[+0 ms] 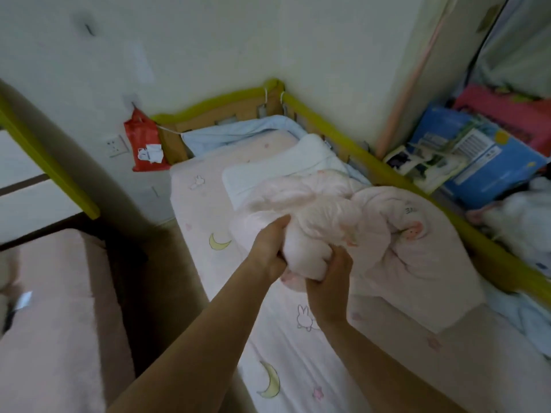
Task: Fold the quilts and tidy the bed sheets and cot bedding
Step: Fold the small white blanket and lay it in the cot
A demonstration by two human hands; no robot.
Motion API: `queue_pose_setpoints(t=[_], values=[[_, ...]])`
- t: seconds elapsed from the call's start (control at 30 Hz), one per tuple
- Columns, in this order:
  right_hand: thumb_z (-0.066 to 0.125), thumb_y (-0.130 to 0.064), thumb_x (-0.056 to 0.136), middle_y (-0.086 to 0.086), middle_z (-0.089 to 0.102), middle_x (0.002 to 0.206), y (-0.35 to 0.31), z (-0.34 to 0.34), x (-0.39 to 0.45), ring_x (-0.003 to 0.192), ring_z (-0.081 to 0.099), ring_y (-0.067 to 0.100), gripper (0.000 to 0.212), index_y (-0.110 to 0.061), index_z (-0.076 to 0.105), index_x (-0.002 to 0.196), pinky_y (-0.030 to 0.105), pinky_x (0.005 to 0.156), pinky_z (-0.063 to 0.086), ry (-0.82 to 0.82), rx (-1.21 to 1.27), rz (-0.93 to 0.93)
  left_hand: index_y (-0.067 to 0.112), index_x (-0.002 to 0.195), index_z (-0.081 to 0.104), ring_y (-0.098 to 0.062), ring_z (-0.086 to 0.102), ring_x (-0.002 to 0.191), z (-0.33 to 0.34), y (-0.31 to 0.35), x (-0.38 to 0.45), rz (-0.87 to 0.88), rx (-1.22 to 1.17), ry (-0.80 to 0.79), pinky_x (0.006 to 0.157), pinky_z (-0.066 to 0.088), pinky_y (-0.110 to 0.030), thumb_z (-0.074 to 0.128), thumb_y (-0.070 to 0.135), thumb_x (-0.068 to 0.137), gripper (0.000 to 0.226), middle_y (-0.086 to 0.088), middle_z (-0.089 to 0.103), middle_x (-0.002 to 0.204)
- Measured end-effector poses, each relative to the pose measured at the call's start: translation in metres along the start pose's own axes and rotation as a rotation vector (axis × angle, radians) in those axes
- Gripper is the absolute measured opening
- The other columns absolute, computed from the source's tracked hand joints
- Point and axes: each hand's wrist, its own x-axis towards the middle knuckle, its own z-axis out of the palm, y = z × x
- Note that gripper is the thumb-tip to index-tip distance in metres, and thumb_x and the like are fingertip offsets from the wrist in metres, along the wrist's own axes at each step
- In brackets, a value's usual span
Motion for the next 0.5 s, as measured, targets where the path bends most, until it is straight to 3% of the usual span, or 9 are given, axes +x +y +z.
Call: queue_pose_setpoints(t=[0.07, 0.1, 0.17, 0.23, 0.27, 0.37, 0.43, 0.5], values=[[0.062, 0.009, 0.076, 0.005, 0.057, 0.096, -0.037, -0.02, 0.028, 0.097, 0.059, 0.032, 0.031, -0.006, 0.051, 0.101, 0.018, 0.069, 0.043, 0.021, 0.038, 0.035, 0.002, 0.124, 0.057, -0.032, 0.06, 0.111, 0.021, 0.032, -0.017, 0.126, 0.04, -0.005, 0.098, 0.048, -0.046, 0.053, 0.017, 0.094, 0.034, -0.017, 0.064, 0.121], [0.058, 0.011, 0.076, 0.004, 0.058, 0.091, -0.063, -0.033, 0.044, 0.092, 0.06, 0.029, 0.028, -0.006, 0.052, 0.098, 0.014, 0.063, 0.038, 0.031, 0.024, 0.004, -0.001, 0.124, 0.057, -0.032, 0.06, 0.109, 0.032, 0.052, -0.028, 0.17, 0.004, -0.03, 0.096, 0.05, -0.044, 0.048, 0.011, 0.094, 0.034, -0.017, 0.063, 0.12], [0.055, 0.007, 0.075, 0.01, 0.062, 0.09, -0.106, -0.055, 0.073, 0.087, 0.058, 0.022, 0.025, -0.001, 0.058, 0.099, 0.018, 0.063, 0.033, 0.054, -0.045, -0.085, -0.004, 0.131, 0.05, -0.034, 0.06, 0.107, 0.045, 0.08, -0.041, 0.308, -0.016, -0.094, 0.089, 0.053, -0.038, 0.035, -0.002, 0.091, 0.043, -0.017, 0.064, 0.118], [0.054, -0.007, 0.074, 0.013, 0.065, 0.086, -0.163, -0.086, 0.094, 0.08, 0.056, 0.02, 0.025, 0.002, 0.065, 0.096, 0.024, 0.062, 0.03, 0.146, -0.133, -0.184, 0.002, 0.13, 0.048, -0.034, 0.059, 0.112, 0.054, 0.107, -0.064, 0.608, 0.288, -0.132, 0.09, 0.053, -0.038, 0.04, -0.011, 0.088, 0.045, -0.015, 0.063, 0.117], [0.055, -0.011, 0.075, 0.014, 0.065, 0.082, -0.185, -0.099, 0.103, 0.075, 0.057, 0.023, 0.023, 0.002, 0.066, 0.091, 0.026, 0.061, 0.03, 0.176, -0.159, -0.227, 0.007, 0.133, 0.043, -0.032, 0.054, 0.12, 0.056, 0.113, -0.069, 0.755, 0.464, -0.152, 0.098, 0.048, -0.04, 0.048, -0.012, 0.086, 0.051, -0.013, 0.057, 0.126], [0.06, -0.016, 0.076, 0.017, 0.064, 0.074, -0.247, -0.145, 0.106, 0.069, 0.057, 0.029, 0.015, -0.001, 0.064, 0.078, 0.03, 0.059, 0.027, 0.24, -0.282, -0.342, 0.012, 0.152, 0.014, -0.026, 0.025, 0.143, 0.071, 0.125, -0.091, 0.905, 0.856, -0.269, 0.115, 0.027, -0.037, 0.07, 0.005, 0.081, 0.09, -0.012, 0.021, 0.156], [0.055, -0.025, 0.071, 0.015, 0.062, 0.07, -0.272, -0.166, 0.097, 0.066, 0.055, 0.028, 0.02, -0.005, 0.06, 0.072, 0.029, 0.059, 0.024, 0.254, -0.371, -0.426, 0.012, 0.154, 0.005, -0.025, 0.008, 0.147, 0.088, 0.122, -0.108, 0.969, 0.956, -0.21, 0.114, 0.018, -0.03, 0.08, 0.021, 0.076, 0.108, -0.013, 0.001, 0.159], [0.053, -0.027, 0.07, 0.012, 0.059, 0.065, -0.293, -0.184, 0.081, 0.065, 0.056, 0.03, 0.017, -0.01, 0.056, 0.069, 0.027, 0.059, 0.023, 0.314, -0.425, -0.482, 0.014, 0.153, 0.007, -0.029, 0.007, 0.146, 0.106, 0.117, -0.125, 1.067, 0.996, -0.064, 0.112, 0.024, -0.038, 0.079, 0.034, 0.075, 0.108, -0.016, 0.002, 0.159]])
